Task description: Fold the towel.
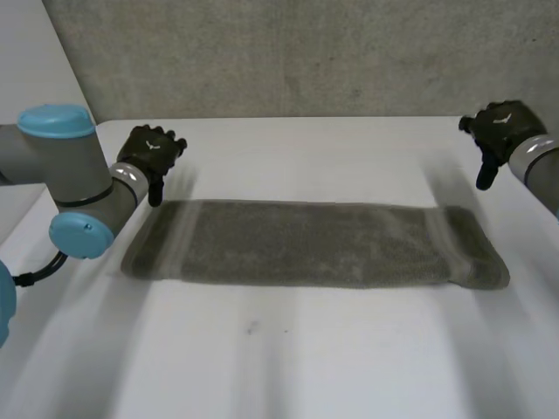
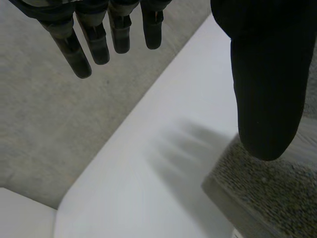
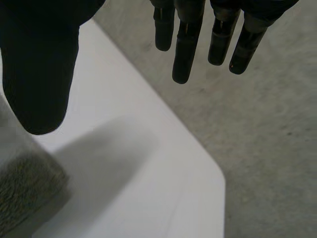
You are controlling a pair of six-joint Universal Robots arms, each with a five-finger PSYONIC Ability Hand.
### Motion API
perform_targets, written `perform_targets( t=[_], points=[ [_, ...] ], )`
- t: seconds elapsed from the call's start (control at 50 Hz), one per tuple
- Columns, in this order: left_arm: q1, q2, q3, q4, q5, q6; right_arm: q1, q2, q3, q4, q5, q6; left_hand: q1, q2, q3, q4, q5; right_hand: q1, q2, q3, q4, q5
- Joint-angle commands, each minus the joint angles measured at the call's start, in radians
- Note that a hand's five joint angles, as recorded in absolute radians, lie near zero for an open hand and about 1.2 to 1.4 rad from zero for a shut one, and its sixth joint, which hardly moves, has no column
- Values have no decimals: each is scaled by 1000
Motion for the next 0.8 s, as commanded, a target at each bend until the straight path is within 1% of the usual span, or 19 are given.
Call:
perform_targets(
  t=[0.02,0.08,0.12,0.14,0.18,0.2,0.24,0.3,0.36,0.42,0.54,0.58,0.6,0.62,0.64,0.7,0.74,0.76,0.8],
  points=[
    [-7,96,-106,-1,-7,-24,-10,-203,262,-30,-63,15,-5,2,-1,1,-3,-37,-420,-36,-56,-64],
    [-12,156,-175,0,-4,-61,-20,-226,316,-30,-82,15,-3,4,2,4,0,-37,-420,-36,-56,-64],
    [-15,184,-216,2,-1,-81,-66,-255,426,-30,-120,15,-5,2,-1,1,-3,-37,-420,-36,-56,-64],
    [-20,213,-254,3,-1,-98,-66,-255,427,-30,-120,15,-5,2,-1,1,-3,-37,-420,-36,-56,-64],
    [-21,242,-290,5,1,-113,-106,-269,521,-34,-169,12,-5,2,-1,1,-3,-37,-420,-36,-56,-64],
    [-21,274,-328,5,1,-130,-106,-269,522,-34,-169,11,-5,2,-1,1,-3,-37,-420,-36,-56,-64],
    [-21,302,-363,9,2,-145,-143,-271,603,-52,-219,10,-5,2,-1,1,-3,-37,-420,-36,-56,-64],
    [-21,353,-431,38,8,-176,-172,-271,664,-94,-241,8,-3,4,2,4,0,-4,-387,-3,-22,-30],
    [-23,399,-500,86,34,-205,-183,-267,688,-117,-246,10,-3,4,2,4,0,49,-334,50,31,23],
    [-21,432,-557,132,59,-221,-198,-235,714,-177,-249,7,-3,4,2,4,0,243,-141,244,224,216],
    [-21,456,-615,176,65,-222,-203,-189,704,-206,-246,2,3,10,8,10,6,328,-55,329,309,302],
    [-20,456,-618,177,65,-222,-204,-160,694,-214,-246,-2,0,7,5,7,3,573,190,574,555,547],
    [-20,454,-621,177,65,-222,-204,-160,694,-214,-246,-2,0,7,5,7,3,575,192,576,556,549],
    [-20,454,-621,177,65,-222,-209,-154,691,-217,-249,-11,0,7,5,7,3,790,407,791,771,764],
    [-20,454,-625,178,65,-222,-217,-151,688,-221,-249,-28,0,7,5,7,3,1106,723,1107,1087,1080],
    [-18,454,-631,178,65,-224,-226,-152,683,-224,-236,-53,0,7,5,7,3,1185,801,1186,1166,1158],
    [-18,454,-632,178,65,-224,-250,-172,681,-253,-224,-147,0,7,5,7,3,1185,801,1186,1166,1158],
    [-20,456,-632,178,65,-224,-250,-172,681,-253,-224,-148,0,7,5,7,3,1185,801,1186,1166,1158],
    [-20,459,-634,178,64,-224,-270,-204,677,-302,-191,-272,0,7,5,7,3,1185,801,1186,1166,1158]
  ],
)
